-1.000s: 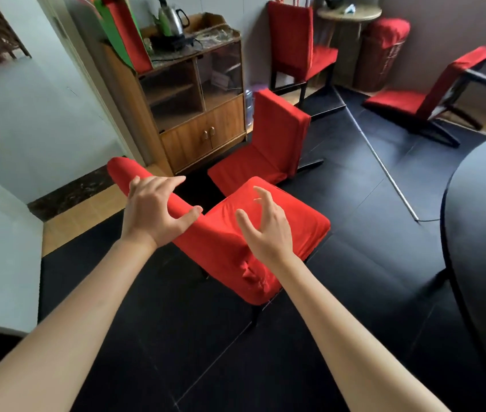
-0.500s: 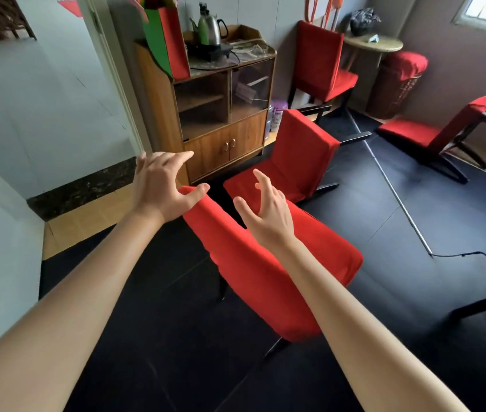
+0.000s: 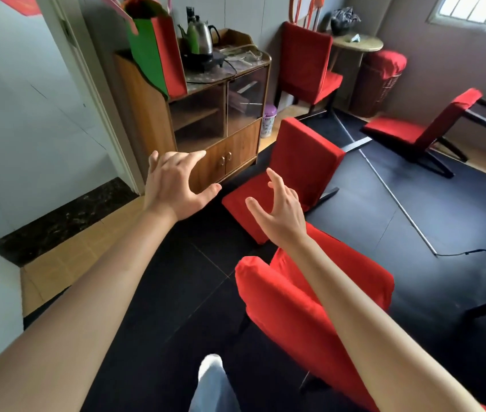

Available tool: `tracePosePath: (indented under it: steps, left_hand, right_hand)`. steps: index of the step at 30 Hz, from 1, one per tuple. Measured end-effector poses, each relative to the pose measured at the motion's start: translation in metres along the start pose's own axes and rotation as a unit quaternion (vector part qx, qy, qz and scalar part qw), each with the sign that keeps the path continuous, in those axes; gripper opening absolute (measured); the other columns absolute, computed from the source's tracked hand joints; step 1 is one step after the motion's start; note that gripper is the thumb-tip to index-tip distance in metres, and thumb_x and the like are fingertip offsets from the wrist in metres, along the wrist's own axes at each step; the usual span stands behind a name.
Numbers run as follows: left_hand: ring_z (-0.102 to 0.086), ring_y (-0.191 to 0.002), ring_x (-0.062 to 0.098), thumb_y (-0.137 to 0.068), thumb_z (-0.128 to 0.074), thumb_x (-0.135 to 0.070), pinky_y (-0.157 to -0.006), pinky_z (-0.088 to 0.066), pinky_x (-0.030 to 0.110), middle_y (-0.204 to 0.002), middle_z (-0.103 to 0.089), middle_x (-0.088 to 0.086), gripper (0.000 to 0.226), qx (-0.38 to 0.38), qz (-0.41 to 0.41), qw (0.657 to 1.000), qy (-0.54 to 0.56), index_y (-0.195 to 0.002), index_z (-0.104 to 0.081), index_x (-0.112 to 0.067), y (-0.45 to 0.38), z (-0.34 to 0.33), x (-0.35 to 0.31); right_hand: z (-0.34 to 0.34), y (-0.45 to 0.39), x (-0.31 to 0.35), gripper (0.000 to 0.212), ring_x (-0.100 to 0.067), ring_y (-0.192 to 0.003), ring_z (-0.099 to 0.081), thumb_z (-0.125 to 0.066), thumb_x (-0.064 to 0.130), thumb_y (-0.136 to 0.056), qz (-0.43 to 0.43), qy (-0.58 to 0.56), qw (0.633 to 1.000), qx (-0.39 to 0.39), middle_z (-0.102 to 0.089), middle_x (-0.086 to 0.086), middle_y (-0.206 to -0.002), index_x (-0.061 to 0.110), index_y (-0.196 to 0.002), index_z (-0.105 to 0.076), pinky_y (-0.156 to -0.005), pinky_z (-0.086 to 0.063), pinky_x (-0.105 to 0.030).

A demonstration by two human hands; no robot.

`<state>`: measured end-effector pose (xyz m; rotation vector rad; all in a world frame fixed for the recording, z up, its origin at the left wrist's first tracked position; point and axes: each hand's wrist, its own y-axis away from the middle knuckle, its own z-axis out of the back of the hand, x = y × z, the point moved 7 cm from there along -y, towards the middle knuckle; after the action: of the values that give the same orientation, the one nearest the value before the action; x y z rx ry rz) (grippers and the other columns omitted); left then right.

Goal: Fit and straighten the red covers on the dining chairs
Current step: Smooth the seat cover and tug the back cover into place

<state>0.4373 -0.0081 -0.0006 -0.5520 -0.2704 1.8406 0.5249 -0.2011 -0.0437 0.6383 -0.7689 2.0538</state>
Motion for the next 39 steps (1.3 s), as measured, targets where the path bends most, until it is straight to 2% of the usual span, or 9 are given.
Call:
tracePosePath:
  steps: [11,20,30,39]
  left_hand:
    - [-0.050,-0.122,0.027,-0.076,-0.052,-0.063,-0.111,-0.020,0.054,-0.126,-0.062,0.006,0.071,0.021,0.001,1.000,0.016,-0.132,-0.054,-0.020,-0.143,-0.054,0.116]
    - [-0.053,-0.118,0.029,-0.075,-0.054,-0.061,-0.109,-0.024,0.055,-0.121,-0.064,0.008,0.070,0.035,-0.046,0.997,0.048,-0.130,-0.056,-0.018,-0.256,-0.109,0.165]
    - [-0.056,-0.114,0.030,-0.073,-0.058,-0.060,-0.108,-0.025,0.058,-0.115,-0.066,0.009,0.071,0.081,-0.152,0.978,0.115,-0.129,-0.057,-0.016,-0.385,-0.192,0.176]
    - [-0.058,-0.109,0.030,-0.074,-0.057,-0.059,-0.105,-0.028,0.055,-0.111,-0.067,0.009,0.070,0.118,-0.205,0.963,0.130,-0.128,-0.059,-0.015,-0.461,-0.272,0.136]
  right_hand:
    - [-0.090,-0.162,-0.015,0.070,-0.023,-0.129,-0.041,-0.059,0.046,-0.088,-0.055,-0.001,0.998,-0.008,-0.052,-0.003,-0.138,0.023,-0.148,-0.030,-0.104,-0.037,-0.041]
    - [-0.136,-0.266,-0.027,0.072,-0.021,-0.129,-0.041,-0.058,0.048,-0.088,-0.091,0.028,0.995,-0.040,-0.054,-0.002,-0.136,0.026,-0.150,-0.028,-0.103,-0.035,-0.037]
    - [-0.160,-0.348,-0.064,0.073,-0.023,-0.130,-0.041,-0.058,0.047,-0.089,-0.192,0.072,0.972,-0.118,-0.053,-0.003,-0.138,0.024,-0.150,-0.027,-0.105,-0.038,-0.042]
    - [-0.144,-0.395,-0.121,0.073,-0.023,-0.128,-0.044,-0.059,0.046,-0.089,-0.251,0.102,0.952,-0.146,-0.056,-0.004,-0.135,0.023,-0.150,-0.028,-0.106,-0.037,-0.043]
